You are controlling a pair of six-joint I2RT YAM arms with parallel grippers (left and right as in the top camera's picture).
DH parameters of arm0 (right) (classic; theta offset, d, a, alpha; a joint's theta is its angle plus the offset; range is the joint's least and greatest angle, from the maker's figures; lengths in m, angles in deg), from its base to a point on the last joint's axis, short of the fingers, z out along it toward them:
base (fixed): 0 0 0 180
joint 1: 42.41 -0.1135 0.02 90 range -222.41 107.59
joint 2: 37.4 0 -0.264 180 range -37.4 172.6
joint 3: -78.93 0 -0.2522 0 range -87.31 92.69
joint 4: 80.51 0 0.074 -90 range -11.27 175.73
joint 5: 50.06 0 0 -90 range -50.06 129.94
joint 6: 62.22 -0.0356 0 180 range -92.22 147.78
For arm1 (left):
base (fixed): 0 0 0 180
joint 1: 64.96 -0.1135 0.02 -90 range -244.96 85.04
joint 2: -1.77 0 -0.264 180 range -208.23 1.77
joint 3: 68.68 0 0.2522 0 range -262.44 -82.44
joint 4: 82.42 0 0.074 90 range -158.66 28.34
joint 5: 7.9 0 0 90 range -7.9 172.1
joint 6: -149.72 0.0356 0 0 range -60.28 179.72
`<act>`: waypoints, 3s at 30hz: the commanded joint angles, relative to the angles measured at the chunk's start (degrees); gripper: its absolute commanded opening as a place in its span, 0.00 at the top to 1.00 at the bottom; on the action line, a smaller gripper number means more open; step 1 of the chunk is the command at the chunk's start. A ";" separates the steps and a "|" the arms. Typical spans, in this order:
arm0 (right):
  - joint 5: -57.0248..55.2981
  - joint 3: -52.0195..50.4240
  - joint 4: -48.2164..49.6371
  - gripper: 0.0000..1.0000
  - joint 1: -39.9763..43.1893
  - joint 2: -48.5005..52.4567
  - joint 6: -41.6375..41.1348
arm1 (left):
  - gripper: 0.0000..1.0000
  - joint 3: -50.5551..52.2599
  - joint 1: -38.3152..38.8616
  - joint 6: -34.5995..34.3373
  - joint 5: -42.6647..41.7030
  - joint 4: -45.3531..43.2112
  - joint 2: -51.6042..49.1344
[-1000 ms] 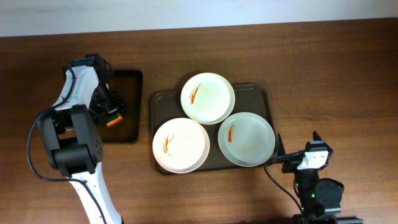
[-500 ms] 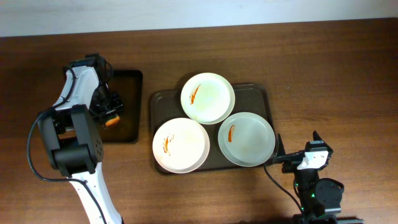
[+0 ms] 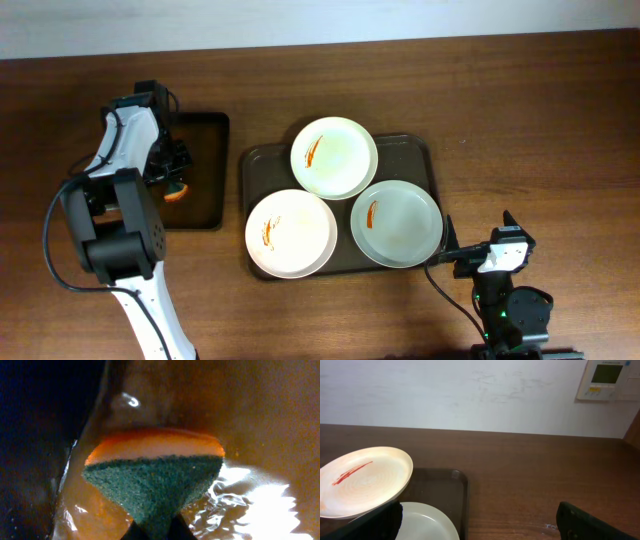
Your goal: Clean dirty plates on tray and stack at the side
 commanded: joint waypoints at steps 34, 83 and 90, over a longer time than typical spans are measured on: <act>-0.48 -0.37 -0.35 0.01 0.39 -0.42 0.37 | 0.03 -3.58 -0.13 5.95 -2.95 7.61 -0.61; -0.48 -0.37 -0.35 0.02 0.39 -0.42 0.37 | 1.00 -41.29 -0.20 13.66 -20.44 29.99 -0.72; -0.48 -0.37 -0.35 0.02 0.39 -0.42 0.37 | 1.00 -20.74 0.46 13.66 -20.59 20.63 -0.76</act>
